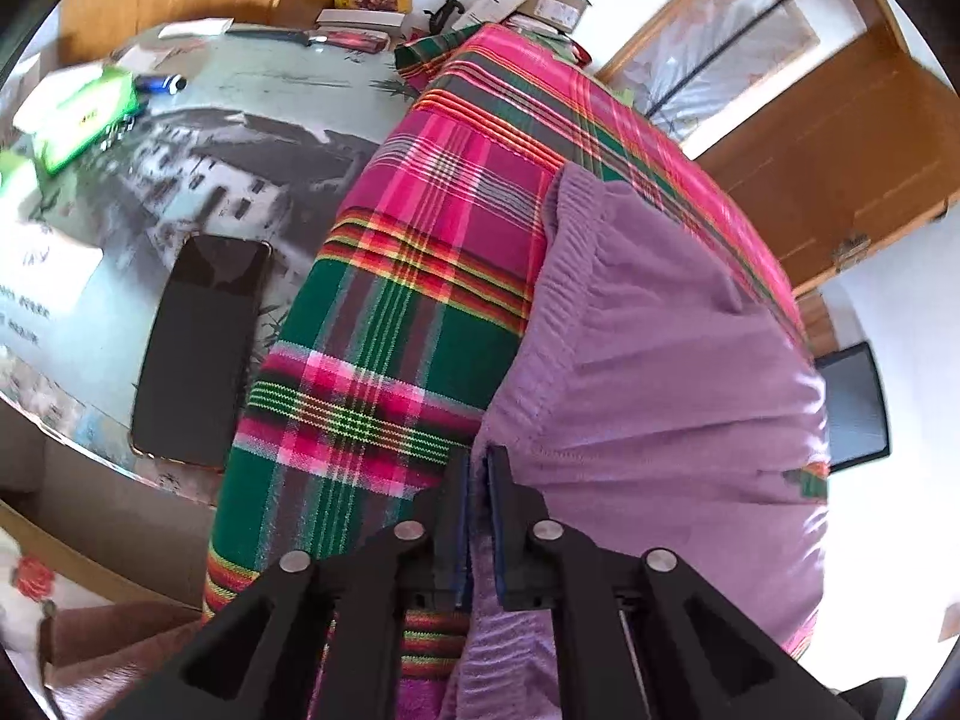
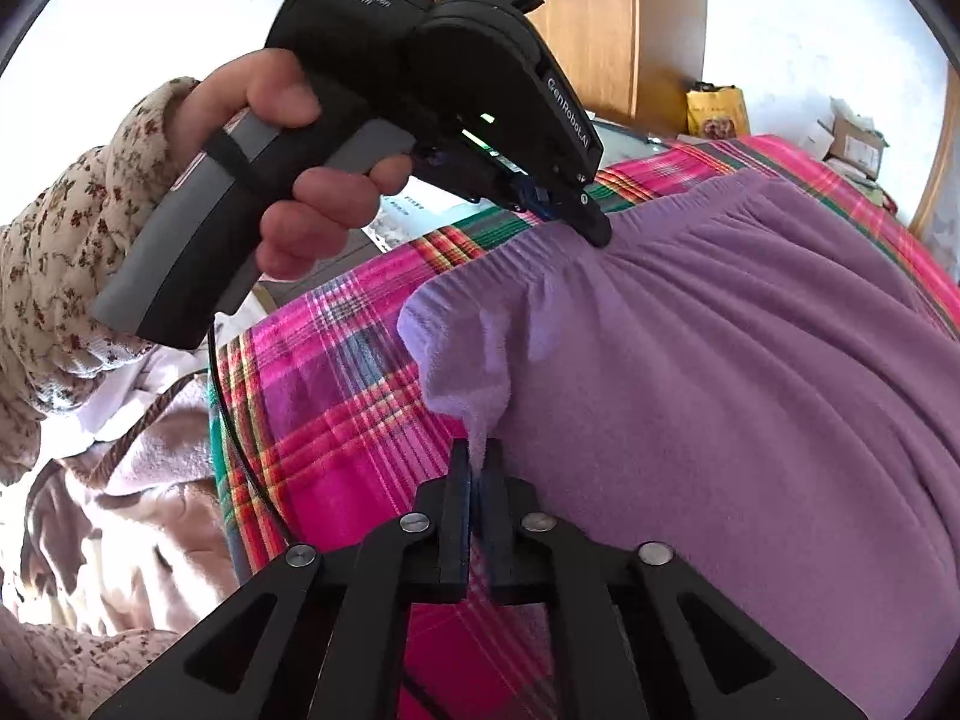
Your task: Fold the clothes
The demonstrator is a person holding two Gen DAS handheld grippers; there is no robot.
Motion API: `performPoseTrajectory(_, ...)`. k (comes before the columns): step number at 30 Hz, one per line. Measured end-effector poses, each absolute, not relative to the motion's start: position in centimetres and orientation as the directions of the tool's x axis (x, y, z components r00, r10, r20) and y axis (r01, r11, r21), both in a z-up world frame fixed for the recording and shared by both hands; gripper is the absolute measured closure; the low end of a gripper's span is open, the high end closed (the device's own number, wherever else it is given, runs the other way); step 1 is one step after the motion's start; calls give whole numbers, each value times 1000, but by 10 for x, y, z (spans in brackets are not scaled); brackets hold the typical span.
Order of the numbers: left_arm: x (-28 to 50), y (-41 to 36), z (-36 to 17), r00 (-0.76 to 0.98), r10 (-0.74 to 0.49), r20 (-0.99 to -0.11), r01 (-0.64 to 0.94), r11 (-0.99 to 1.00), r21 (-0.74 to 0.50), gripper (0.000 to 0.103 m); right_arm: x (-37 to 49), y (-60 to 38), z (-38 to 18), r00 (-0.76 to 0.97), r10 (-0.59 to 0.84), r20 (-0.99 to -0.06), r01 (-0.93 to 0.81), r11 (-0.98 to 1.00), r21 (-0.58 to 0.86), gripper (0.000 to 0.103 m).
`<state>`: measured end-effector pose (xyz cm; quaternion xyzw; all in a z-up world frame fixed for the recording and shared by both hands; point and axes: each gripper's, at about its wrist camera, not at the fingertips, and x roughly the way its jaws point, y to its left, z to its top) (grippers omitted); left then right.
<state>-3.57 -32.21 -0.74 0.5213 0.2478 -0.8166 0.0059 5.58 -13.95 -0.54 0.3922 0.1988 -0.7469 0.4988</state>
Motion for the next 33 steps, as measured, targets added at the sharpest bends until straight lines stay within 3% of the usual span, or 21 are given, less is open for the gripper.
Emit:
performPoseTrajectory(1, -36, -321, -3, -464, 238, -854, 259, -885, -387, 85, 54, -140, -4, -198, -592, -781, 902, -422, 90, 96)
performPoseTrajectory(8, -44, -339, 22, -525, 166, -835, 291, -887, -359, 85, 45, -139, 9, -130, -634, -762, 913, -377, 158, 66)
performPoseTrajectory(17, -128, -344, 22, -543, 239, -805, 284, -850, -444, 80, -5, -72, 45, -240, -649, -722, 830, -523, 194, 61)
performPoseTrajectory(21, -161, -343, 5, -523, 319, -791, 268, -819, -508, 78, -39, -32, 52, -353, -597, -721, 750, -641, 164, 49)
performPoseTrajectory(30, -189, -343, -14, -536, 453, -713, 255, -718, -648, 78, -98, 18, 48, -441, -509, -739, 636, -759, 143, 48)
performPoseTrajectory(33, -189, -343, -14, -543, 506, -670, 232, -676, -699, 90, -109, 26, 43, -446, -500, -742, 607, -779, 160, 48)
